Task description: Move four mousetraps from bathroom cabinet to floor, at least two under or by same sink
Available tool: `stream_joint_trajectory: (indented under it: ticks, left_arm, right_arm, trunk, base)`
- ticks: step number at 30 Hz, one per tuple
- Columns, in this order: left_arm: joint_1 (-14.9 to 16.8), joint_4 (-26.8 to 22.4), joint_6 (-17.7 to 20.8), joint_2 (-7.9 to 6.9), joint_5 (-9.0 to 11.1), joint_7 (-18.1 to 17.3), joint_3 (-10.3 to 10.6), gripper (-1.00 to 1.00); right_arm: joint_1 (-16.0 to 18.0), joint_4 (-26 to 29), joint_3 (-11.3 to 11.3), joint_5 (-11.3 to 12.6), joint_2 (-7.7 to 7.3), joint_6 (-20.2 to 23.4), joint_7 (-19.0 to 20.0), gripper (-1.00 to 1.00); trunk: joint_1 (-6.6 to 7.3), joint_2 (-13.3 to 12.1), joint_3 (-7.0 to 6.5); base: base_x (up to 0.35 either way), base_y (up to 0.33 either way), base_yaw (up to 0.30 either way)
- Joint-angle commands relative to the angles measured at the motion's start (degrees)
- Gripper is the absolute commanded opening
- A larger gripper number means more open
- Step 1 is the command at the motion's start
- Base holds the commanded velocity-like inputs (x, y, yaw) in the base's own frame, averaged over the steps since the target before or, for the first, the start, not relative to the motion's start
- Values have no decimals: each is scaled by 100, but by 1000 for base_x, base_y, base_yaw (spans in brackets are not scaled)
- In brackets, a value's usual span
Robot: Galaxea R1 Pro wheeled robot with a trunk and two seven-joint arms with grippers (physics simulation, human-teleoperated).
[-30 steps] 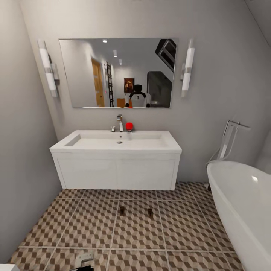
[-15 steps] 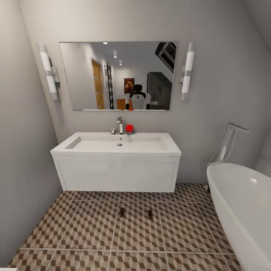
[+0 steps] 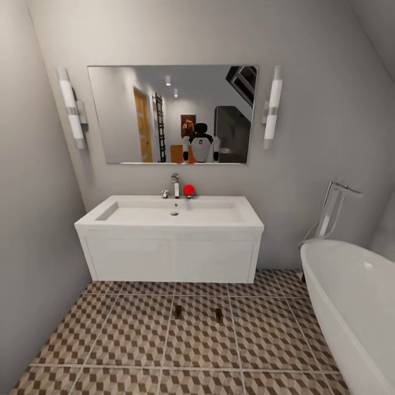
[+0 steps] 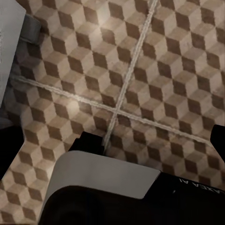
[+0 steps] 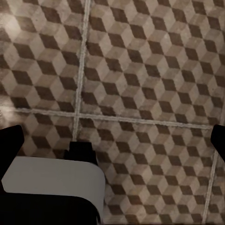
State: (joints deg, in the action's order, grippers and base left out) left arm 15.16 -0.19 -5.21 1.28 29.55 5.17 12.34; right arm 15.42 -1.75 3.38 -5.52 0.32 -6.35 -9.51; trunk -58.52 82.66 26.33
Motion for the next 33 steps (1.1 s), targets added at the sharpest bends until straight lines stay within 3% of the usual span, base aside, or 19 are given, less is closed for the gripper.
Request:
stream_joint_trajectory:
  ticks: [1, 33]
  left_arm:
    - [-22, 3, -28, 9, 53, 13, 49, 100]
    - [-277, 3, -53, 42, 69, 1, 49, 100]
  right_arm:
    - [0, -19, 27, -53, 9, -13, -36, 100]
    - [-13, -19, 31, -89, 31, 34, -10, 100]
  trunk:
    - [23, -38, -13]
    - [726, -1322, -587]
  base:
    - [0, 0, 0]
    - [0, 0, 0]
